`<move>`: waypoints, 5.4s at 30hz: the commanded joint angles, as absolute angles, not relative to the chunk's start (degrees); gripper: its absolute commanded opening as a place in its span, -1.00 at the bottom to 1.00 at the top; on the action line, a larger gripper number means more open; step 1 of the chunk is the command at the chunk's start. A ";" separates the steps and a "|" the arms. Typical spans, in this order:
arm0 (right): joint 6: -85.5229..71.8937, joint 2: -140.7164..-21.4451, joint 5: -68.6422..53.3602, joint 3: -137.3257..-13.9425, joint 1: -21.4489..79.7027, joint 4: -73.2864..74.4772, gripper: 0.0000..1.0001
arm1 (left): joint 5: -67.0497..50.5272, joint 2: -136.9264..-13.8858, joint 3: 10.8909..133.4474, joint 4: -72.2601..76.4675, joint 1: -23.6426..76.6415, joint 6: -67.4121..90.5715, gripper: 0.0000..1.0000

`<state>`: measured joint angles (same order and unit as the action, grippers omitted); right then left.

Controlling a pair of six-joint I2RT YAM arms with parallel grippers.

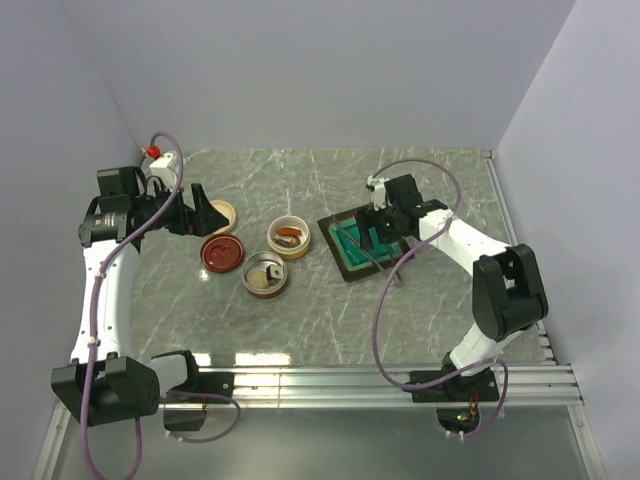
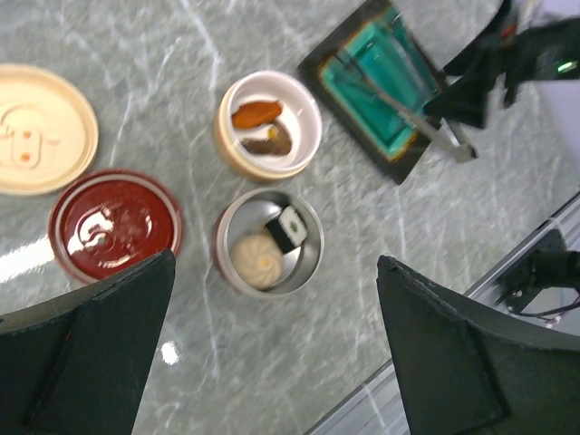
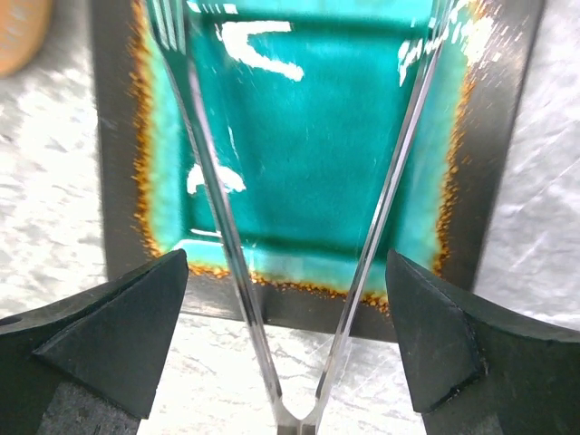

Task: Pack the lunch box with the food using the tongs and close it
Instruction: Put down the clamp, then pick up the lid of the lunch box with the left arm, then pass the lid of the lunch box from the left arm to the right

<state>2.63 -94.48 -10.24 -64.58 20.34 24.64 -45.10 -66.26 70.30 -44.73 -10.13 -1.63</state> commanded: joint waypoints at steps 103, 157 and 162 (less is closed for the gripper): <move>10.46 -87.54 -22.15 -90.79 22.59 49.83 0.99 | -28.12 -90.62 61.16 -53.33 -4.48 -79.11 -0.99; 72.51 -71.54 -23.91 -76.46 56.51 35.42 0.44 | -75.24 -84.64 87.01 -78.49 21.09 -49.40 -0.99; 69.27 -73.74 -19.87 -77.52 57.04 36.82 0.28 | -75.14 -84.73 86.84 -78.40 21.18 -48.87 -0.99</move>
